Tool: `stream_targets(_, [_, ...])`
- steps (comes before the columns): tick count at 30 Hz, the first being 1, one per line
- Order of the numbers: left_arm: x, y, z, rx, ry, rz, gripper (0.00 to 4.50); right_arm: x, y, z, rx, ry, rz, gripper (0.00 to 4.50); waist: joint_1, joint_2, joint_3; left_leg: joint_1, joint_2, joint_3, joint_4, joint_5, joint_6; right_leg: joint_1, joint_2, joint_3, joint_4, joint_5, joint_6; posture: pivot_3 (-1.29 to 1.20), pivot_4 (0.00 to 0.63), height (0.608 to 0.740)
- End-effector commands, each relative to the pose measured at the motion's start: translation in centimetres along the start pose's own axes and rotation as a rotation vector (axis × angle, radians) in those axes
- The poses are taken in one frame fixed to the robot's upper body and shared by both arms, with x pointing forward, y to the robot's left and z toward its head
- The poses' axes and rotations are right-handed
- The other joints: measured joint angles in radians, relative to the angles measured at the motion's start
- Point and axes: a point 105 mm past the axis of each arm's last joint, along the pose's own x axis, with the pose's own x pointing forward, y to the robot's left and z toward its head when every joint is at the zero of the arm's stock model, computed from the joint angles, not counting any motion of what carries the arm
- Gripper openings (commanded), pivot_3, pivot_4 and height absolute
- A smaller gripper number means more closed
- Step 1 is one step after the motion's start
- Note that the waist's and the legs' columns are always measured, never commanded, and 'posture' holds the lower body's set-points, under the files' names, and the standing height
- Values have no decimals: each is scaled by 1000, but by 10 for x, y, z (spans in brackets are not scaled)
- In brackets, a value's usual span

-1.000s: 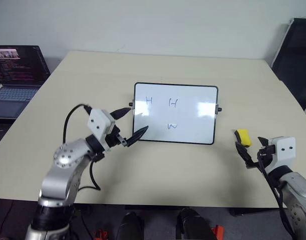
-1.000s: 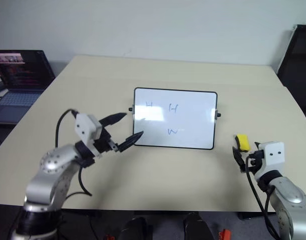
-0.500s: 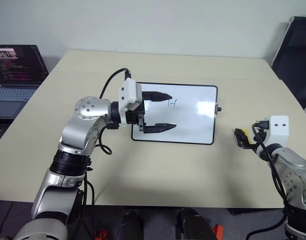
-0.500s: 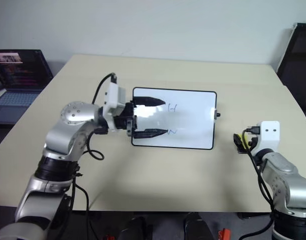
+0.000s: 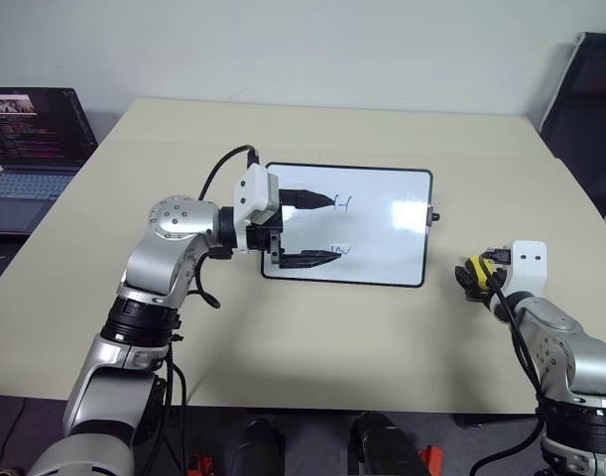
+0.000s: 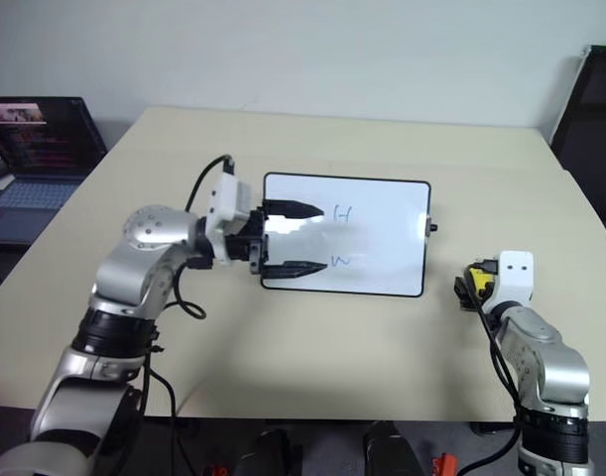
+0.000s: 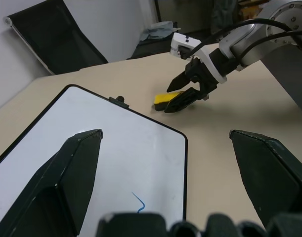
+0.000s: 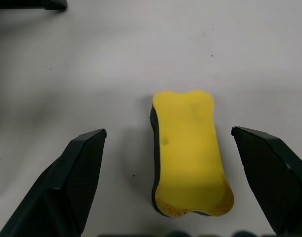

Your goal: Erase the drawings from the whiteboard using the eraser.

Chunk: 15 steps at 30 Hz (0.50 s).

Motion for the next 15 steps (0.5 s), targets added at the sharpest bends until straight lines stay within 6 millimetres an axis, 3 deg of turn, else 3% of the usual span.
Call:
stream_targets(1, [-3,1,11,56,-10,13,4500,1,-7,10,1,-48,-30,3505,0,0,0,0,0,0,0,0,0,0,0,0,0,0,0,0,150,740])
stream_targets(7, [-5,2,8,49,-1,25,4500,4,-7,8,-2,-43,-28,1434,0,0,0,0,0,0,0,0,0,0,0,0,0,0,0,0,150,740])
stream_targets(15, [-23,-1,-8,-67,22,140,4500,-3,-1,17,-15,-84,-1,1318,-2,1,0,0,0,-1,0,0,0,0,0,0,0,0,0,0,150,740])
